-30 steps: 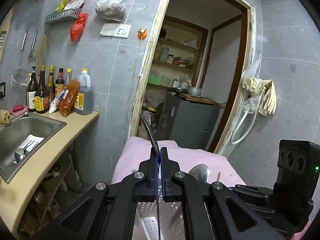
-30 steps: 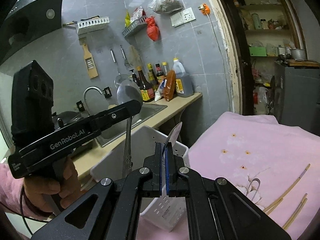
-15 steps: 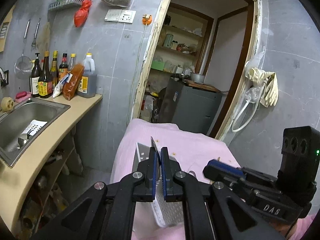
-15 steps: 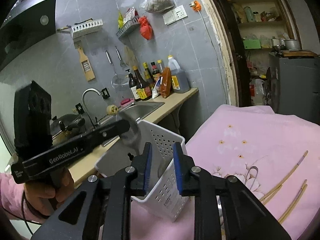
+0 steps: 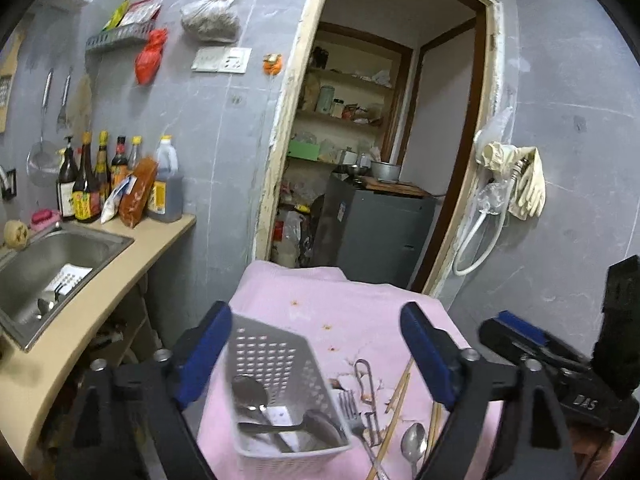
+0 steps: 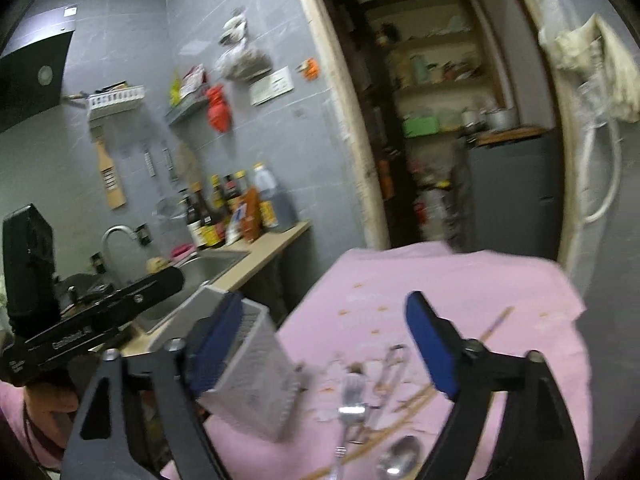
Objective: Organize utensils
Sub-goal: 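Withdraw both tools from the holder back over the table, then grasp a wooden chopstick with the left tool while the right tool grasps another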
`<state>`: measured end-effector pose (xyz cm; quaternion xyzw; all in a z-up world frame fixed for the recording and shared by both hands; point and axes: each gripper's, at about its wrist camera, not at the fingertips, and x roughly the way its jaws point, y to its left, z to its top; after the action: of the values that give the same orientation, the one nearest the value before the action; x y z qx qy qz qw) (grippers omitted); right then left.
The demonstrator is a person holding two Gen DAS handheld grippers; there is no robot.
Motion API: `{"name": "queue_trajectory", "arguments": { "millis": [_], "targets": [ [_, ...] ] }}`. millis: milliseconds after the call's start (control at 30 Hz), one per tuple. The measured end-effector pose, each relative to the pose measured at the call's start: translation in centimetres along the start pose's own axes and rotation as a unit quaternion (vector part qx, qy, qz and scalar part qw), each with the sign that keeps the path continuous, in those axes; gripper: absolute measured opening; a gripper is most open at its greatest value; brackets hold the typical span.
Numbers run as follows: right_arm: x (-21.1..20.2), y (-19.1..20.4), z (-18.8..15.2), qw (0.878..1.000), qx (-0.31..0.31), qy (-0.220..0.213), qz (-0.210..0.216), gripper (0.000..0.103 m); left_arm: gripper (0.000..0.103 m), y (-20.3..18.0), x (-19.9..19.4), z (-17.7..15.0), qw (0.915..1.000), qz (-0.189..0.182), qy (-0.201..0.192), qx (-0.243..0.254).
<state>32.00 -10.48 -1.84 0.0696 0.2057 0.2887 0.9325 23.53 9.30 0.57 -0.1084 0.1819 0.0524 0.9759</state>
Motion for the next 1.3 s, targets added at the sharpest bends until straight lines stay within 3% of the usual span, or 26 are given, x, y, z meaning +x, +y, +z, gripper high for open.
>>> {"name": "queue_trajectory", "arguments": {
  "millis": [67, 200, 367, 700, 1067, 1300],
  "targets": [
    [-1.1, -0.6, 0.3, 1.000, -0.007, -0.011, -0.024, 0.092, 0.097, -1.1, 0.3, -0.1, 0.9999, 0.006, -0.004, 0.008],
    [-3.2, -1.9, 0.8, 0.997, -0.021, -0.029, -0.067, 0.101, 0.101, -2.8, 0.9, -0.4, 0.9998, 0.010, -0.011, 0.015],
    [-5.0, -3.6, 1.4, 0.992, -0.041, -0.042, -0.116, 0.102, 0.102, -5.2, 1.8, -0.6, 0.9994, 0.007, -0.020, 0.029],
    [-6.9, -8.5, 1.8, 0.986, -0.037, -0.037, -0.159, 0.102, 0.102, -10.2, 4.3, -0.6, 0.9980, -0.014, -0.018, 0.059],
    [-5.2, -14.4, 0.4, 0.983, -0.016, -0.005, -0.185, 0.102, 0.102, -14.0, 9.1, -2.6, 0.9972, -0.025, 0.027, 0.066],
    [-2.2, -17.8, -2.1, 0.983, 0.018, 0.033, -0.177, 0.102, 0.102, -14.1, 14.0, -5.3, 0.9933, -0.015, 0.102, 0.051]
  ]
}}
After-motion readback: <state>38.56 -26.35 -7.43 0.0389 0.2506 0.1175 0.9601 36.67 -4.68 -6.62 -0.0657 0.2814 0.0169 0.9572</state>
